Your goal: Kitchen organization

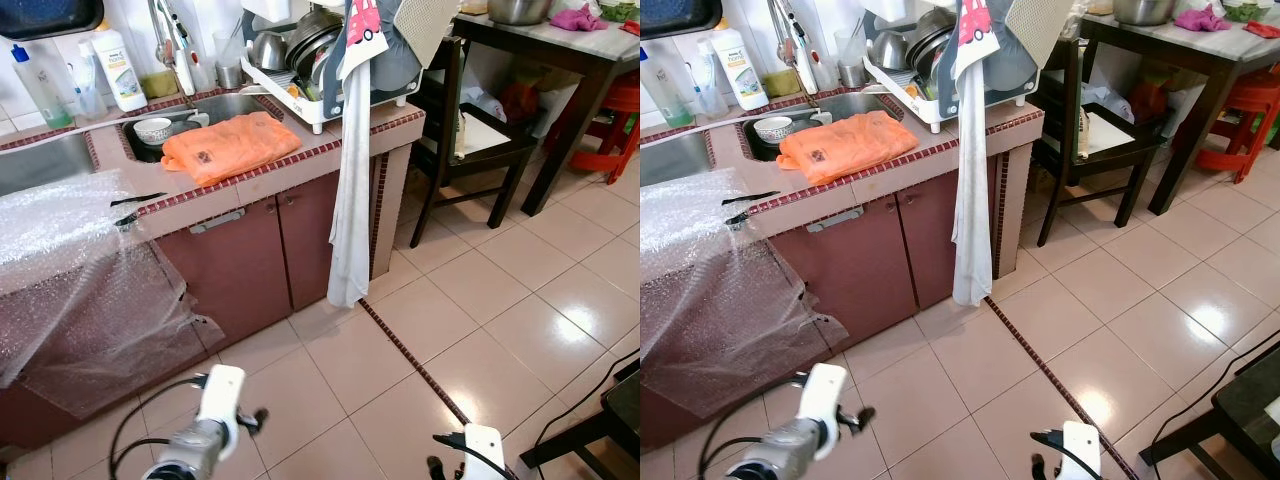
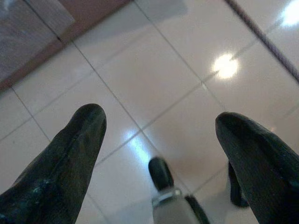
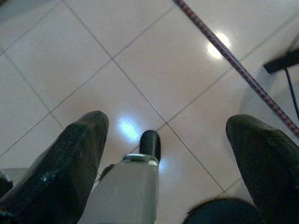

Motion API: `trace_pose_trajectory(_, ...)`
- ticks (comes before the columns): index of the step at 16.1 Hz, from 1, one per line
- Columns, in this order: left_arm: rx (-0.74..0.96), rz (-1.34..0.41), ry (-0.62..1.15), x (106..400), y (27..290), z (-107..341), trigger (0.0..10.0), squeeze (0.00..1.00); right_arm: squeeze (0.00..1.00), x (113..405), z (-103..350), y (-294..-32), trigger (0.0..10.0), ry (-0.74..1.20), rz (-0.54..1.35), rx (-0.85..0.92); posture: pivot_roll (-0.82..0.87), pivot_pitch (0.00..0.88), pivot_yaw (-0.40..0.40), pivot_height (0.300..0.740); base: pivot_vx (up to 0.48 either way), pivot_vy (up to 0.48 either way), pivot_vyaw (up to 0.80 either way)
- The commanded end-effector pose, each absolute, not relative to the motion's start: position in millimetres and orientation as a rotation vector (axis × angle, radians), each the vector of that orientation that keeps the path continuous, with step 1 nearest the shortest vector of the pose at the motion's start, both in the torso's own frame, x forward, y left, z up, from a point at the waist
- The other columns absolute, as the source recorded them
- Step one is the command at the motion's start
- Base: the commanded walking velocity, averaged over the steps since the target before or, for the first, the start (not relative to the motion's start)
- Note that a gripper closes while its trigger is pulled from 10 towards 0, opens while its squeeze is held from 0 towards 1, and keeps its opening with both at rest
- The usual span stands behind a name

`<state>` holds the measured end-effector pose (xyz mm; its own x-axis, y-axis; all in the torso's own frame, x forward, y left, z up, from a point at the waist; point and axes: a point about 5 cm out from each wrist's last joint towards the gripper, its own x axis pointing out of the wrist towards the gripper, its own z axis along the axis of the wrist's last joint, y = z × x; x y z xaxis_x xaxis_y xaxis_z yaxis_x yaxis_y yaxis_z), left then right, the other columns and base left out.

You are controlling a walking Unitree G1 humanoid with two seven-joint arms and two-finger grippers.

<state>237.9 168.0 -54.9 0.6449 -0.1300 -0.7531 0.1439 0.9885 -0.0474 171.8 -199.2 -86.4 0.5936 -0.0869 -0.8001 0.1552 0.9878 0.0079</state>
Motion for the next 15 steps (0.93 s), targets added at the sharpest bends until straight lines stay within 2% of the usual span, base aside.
trace_pose_trajectory(1, -0.007, -0.15, 0.796, 247.9, 171.5, -46.9, 10.0, 0.0, 0.0, 184.5, -79.9, -196.7, 10.0, 0.867, -0.117, 0.076, -0.13, 0.0, 0.037, 0.74, 0.0, 0.0, 0.0)
trace_pose_trajectory(4, -0.09, -0.192, 0.656, 269.6, 166.3, -27.5, 10.0, 0.0, 0.0, 210.7, -62.1, -205.2, 10.0, 0.734, -0.125, 0.077, -0.1, 0.0, 0.014, 0.74, 0.0, 0.0, 0.0)
trace_pose_trajectory(5, -0.061, -0.252, 0.568, 282.8, 162.7, -13.4, 10.0, 0.0, 0.0, 227.9, -47.1, -211.7, 10.0, 0.624, -0.125, 0.102, -0.11, 0.0, 0.019, 0.74, 0.0, 0.0, 0.0)
trace_pose_trajectory(8, -0.009, -0.427, 0.385, 290.6, 156.0, 8.5, 10.0, 0.0, 0.0, 242.4, -16.4, -223.9, 10.0, 0.396, -0.136, 0.07, -0.11, 0.0, 0.034, 0.74, 0.0, 0.0, 0.0)
trace_pose_trajectory(10, 0.007, -0.447, 0.279, 285.8, 164.1, 21.6, 10.0, 0.0, 0.0, 231.4, 2.1, -228.2, 10.0, 0.284, -0.154, 0.116, -0.13, 0.0, 0.05, 0.74, 0.0, 0.0, 0.0)
trace_pose_trajectory(12, 0.084, -0.421, 0.191, 276.6, 173.1, 28.6, 10.0, 0.0, 0.0, 215.7, 13.6, -233.7, 10.0, 0.245, -0.18, 0.058, -0.15, 0.0, 0.059, 0.74, 0.0, 0.0, 0.0)
trace_pose_trajectory(14, 0.084, -0.395, 0.184, 262.5, 182.6, 28.9, 10.0, 0.0, 0.0, 198.6, 28.1, -233.3, 10.0, 0.214, -0.154, -0.025, -0.15, 0.0, 0.06, 0.74, 0.0, 0.0, 0.0)
trace_pose_trajectory(15, 0.104, -0.357, 0.177, 253.5, 189.4, 27.9, 10.0, 0.0, 0.0, 190.1, 34.7, -233.9, 10.0, 0.208, -0.174, -0.009, -0.15, 0.0, 0.056, 0.74, 0.0, 0.0, 0.0)
